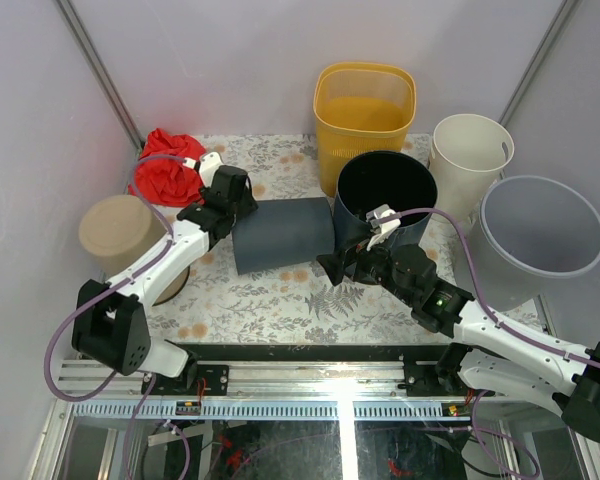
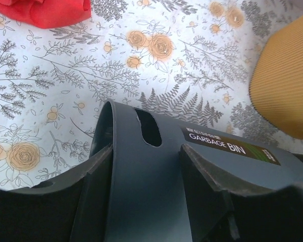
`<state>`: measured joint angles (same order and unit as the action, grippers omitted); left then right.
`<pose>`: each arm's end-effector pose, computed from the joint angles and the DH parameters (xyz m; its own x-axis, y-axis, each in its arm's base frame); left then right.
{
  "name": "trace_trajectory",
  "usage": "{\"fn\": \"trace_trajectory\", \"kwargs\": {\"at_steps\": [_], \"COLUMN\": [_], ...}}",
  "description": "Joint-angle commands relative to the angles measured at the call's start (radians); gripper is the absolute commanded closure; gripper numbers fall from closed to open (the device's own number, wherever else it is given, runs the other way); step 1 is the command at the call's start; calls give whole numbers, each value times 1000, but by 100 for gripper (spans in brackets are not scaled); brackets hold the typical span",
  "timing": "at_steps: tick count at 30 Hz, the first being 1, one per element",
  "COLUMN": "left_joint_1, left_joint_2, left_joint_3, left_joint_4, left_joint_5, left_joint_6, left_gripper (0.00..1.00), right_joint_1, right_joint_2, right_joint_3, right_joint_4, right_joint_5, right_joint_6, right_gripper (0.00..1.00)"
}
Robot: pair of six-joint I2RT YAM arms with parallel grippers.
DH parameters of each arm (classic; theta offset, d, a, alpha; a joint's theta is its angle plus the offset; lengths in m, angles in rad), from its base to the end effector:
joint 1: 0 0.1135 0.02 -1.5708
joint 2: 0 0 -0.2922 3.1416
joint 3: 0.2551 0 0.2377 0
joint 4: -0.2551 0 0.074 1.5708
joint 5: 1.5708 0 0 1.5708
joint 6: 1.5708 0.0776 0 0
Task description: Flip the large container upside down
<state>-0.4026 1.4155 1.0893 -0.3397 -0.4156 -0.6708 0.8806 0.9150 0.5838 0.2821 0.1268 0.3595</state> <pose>0.3121 -0.0989 0.2957 -0.4865 -0.4109 -0.7710 -0.3013 0.9073 -0.2934 0.1538 0.1708 0.3196 -0.2701 0.2210 -0.9371 -0.6298 0.6957 0.3456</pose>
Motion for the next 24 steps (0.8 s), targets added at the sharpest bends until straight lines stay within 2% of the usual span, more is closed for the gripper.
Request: {"fn": "trace_trajectory", "kwargs": {"at_steps": [1, 14, 18, 24], "left_joint_1": [13, 36, 36, 36], "left_joint_2": [37, 55, -2, -136], "left_joint_3": [58, 185, 123, -80], "left_joint_4": [-47, -204, -189, -57], "left_joint_5": [-14, -88, -37, 73], "left_joint_6": [48, 91, 52, -29], "left_gripper": [49, 44, 45, 45], "right_joint_1": [-9, -8, -9, -8], "right_joint_2": [-4, 117, 149, 175], "right_joint_3": [11, 69, 73, 71], "right_joint_4": [67, 36, 39, 48], "right_joint_5": [-9, -66, -55, -44], "right_joint_6": [10, 8, 11, 16], "right_gripper": [0, 1, 1, 1]}}
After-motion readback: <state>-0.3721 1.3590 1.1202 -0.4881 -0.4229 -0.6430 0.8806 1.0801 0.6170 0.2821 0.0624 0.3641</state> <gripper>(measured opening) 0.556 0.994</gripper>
